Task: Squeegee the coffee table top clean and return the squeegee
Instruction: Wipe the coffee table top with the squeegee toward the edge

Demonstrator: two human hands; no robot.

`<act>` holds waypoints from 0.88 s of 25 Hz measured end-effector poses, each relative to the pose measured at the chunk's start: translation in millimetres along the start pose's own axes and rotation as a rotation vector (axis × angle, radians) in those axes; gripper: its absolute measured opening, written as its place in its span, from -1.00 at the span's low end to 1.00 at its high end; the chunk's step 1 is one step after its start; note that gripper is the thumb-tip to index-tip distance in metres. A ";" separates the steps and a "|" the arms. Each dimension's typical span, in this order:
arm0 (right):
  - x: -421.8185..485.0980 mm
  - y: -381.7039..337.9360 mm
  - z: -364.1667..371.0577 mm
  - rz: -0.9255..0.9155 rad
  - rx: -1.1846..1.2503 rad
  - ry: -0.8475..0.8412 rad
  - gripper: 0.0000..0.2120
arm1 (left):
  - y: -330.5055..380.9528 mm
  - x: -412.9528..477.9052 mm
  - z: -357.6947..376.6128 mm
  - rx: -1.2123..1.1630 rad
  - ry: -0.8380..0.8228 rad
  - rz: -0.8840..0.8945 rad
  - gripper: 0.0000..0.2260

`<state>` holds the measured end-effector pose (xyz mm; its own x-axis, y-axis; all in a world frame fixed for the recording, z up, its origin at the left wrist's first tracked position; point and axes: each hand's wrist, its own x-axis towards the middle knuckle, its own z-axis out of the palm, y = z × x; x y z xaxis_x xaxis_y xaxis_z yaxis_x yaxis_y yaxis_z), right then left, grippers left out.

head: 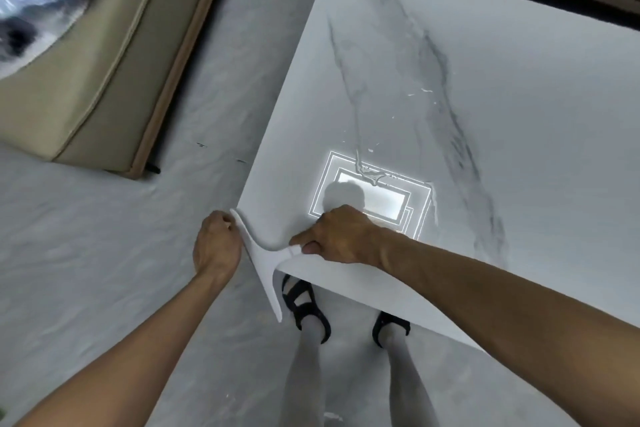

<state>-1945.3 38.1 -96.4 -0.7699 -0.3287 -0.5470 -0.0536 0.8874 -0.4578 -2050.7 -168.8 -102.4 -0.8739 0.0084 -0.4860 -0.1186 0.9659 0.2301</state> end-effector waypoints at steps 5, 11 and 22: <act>-14.6 52.1 -22.4 0.134 0.068 0.147 -0.68 | 15.4 10.6 6.7 0.008 -0.212 0.133 -0.76; -142.0 142.7 -30.6 0.589 0.121 0.210 -0.67 | 96.7 2.8 26.3 -0.072 -0.463 0.227 -0.82; -159.9 101.9 -73.9 0.607 -0.032 0.228 -0.62 | 96.6 25.6 -19.0 -0.038 -0.309 0.215 -0.70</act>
<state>-1874.6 205.0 -3.8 -0.7850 0.3080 -0.5375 0.4170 0.9043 -0.0909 -2093.5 -80.2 -76.6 -0.6977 0.2934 -0.6535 0.0298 0.9234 0.3828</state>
